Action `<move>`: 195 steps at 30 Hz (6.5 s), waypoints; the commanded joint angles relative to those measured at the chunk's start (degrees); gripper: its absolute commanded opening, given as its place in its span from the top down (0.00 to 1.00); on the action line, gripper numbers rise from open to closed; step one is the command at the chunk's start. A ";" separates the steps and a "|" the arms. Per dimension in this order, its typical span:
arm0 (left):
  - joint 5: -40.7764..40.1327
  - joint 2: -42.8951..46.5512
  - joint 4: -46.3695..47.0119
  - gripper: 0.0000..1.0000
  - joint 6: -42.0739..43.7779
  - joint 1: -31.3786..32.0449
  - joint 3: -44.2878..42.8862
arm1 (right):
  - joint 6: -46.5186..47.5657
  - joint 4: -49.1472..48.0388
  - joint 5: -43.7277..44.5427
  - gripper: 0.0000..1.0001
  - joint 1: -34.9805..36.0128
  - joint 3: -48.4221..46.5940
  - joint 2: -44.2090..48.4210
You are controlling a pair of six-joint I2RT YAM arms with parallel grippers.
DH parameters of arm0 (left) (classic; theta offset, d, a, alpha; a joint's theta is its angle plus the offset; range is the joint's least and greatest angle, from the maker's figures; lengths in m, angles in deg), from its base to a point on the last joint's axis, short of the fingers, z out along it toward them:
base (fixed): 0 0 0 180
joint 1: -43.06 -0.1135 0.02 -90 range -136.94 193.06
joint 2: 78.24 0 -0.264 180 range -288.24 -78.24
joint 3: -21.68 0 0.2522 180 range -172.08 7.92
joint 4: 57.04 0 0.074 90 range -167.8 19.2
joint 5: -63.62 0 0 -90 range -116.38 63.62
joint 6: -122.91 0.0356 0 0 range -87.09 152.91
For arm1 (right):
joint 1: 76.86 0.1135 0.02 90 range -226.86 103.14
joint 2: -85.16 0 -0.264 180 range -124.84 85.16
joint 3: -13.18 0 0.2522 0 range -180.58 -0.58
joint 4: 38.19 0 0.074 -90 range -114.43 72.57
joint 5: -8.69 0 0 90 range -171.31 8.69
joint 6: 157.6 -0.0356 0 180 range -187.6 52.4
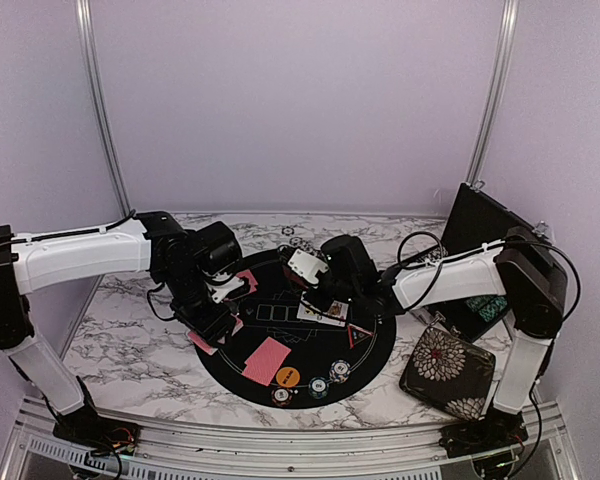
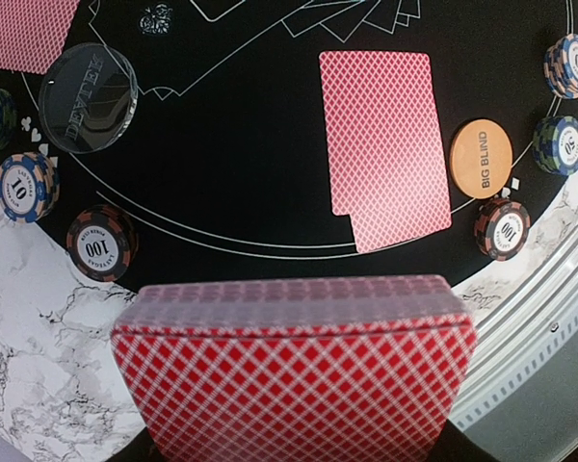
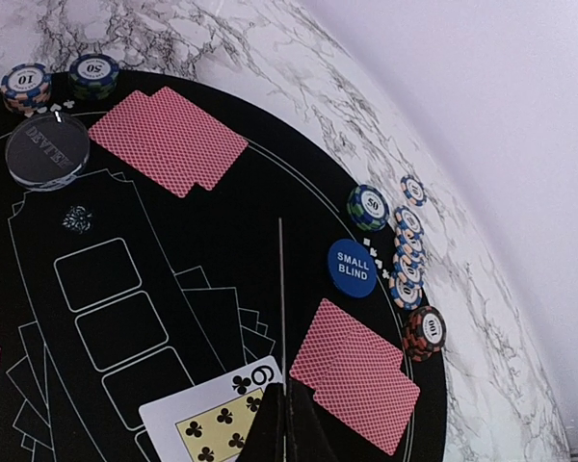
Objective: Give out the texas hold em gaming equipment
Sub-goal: Flop the poker card in the community card area, then adjust the poker card in the community card area, then pick up the all-in button from the poker table mat.
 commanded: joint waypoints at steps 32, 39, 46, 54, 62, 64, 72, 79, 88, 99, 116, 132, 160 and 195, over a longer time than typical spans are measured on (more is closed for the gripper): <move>-0.58 1.30 0.20 0.56 0.29 -0.56 -0.49 | 2.95 -0.59 1.40 0.88 4.23 2.05 -2.86; -0.58 1.20 0.20 0.56 0.38 -0.54 -0.42 | -2.14 0.99 -3.14 0.81 5.86 4.39 -0.86; -0.64 1.27 0.25 0.56 0.55 -0.56 -0.44 | -10.25 3.30 -7.35 0.71 4.48 4.99 2.35; -0.66 1.17 0.19 0.56 0.67 -0.56 -0.58 | -26.30 8.70 -12.84 0.53 -2.44 1.09 6.52; -0.54 0.85 0.16 0.56 0.74 -0.52 -0.86 | -39.95 18.48 -21.16 0.60 -6.04 -14.78 -4.92; -0.58 0.75 0.25 0.56 0.78 -0.56 -1.05 | -41.72 21.22 -22.43 0.61 -7.20 -19.72 -9.15; -0.74 1.10 0.22 0.56 1.08 -0.54 -1.05 | -47.40 20.61 -30.12 0.60 -11.98 -26.86 -19.66; -0.78 1.11 0.20 0.56 1.09 -0.54 -1.05 | -48.77 20.56 -33.04 0.56 -13.08 -30.40 -23.44; -0.65 0.75 0.20 0.56 1.41 -0.54 -1.18 | -47.94 21.27 -32.30 0.55 -13.35 -32.77 -25.46; -0.84 0.79 0.21 0.56 1.58 -0.63 -1.13 | -46.05 23.61 -29.57 0.55 -13.73 -36.89 -27.86; -0.57 0.31 0.20 0.56 1.72 -0.99 -1.46 | -44.55 26.13 -27.38 0.55 -13.74 -39.02 -29.94; -0.47 0.05 0.24 0.56 1.79 -1.10 -1.49 | -43.96 24.97 -28.56 0.56 -11.40 -31.87 -25.92; -0.64 0.66 0.20 0.56 1.73 -1.13 -1.24 | -44.97 23.03 -29.52 0.56 -8.38 -26.30 -22.94; -1.80 0.34 0.20 0.56 1.18 -1.78 -1.88 | -44.04 26.81 -24.97 0.42 -10.64 -22.49 -8.45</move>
